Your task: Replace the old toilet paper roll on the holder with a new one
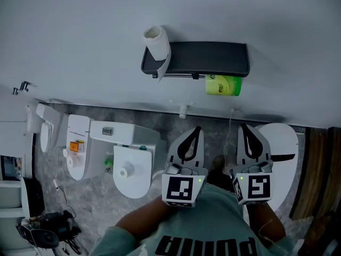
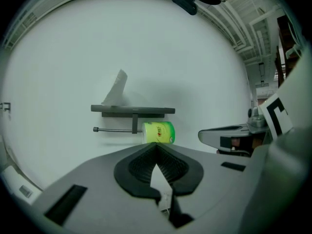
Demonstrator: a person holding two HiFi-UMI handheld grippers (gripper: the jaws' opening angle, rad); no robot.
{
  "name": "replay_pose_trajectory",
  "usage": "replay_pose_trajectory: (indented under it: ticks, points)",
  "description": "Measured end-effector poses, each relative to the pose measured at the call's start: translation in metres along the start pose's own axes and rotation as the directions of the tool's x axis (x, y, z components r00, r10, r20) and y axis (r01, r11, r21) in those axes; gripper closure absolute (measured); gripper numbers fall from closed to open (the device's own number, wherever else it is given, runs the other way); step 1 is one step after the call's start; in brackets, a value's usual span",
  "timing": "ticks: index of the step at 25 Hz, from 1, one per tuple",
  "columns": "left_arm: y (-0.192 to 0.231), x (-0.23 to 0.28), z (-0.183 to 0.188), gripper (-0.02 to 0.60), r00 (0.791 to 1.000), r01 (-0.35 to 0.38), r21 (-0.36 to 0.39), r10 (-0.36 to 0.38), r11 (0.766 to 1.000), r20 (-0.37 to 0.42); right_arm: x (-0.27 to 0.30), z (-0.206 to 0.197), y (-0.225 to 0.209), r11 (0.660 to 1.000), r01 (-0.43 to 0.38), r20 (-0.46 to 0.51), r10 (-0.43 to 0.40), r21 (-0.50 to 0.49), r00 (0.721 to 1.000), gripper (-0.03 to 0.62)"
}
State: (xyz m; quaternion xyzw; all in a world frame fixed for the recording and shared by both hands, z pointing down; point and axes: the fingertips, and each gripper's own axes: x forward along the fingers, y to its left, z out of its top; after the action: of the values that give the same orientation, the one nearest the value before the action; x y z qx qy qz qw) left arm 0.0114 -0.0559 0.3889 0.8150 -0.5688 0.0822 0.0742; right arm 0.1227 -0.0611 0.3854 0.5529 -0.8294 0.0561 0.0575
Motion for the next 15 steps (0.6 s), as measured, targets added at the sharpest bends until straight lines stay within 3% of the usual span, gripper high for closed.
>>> replay_pose_trajectory:
  ticks: [3,7,15]
  points:
    - [0.005,-0.017,-0.002,0.574,0.999,0.011,0.031,-0.01,0.999,-0.033,-0.013,0.006,0.008,1.0,0.025,0.016,-0.025,0.006,1.0,0.585]
    - [0.014,-0.048,0.0,0.574,0.999,0.037,0.013,-0.037,0.999,0.012,-0.032,0.01,0.027,0.997,0.075,0.032,-0.076,0.009,0.997,0.585]
    - [0.04,-0.142,-0.018,0.574,0.993,0.116,0.005,-0.116,0.993,0.038,-0.094,-0.006,0.107,0.985,0.171,0.008,-0.172,0.029,0.985,0.586]
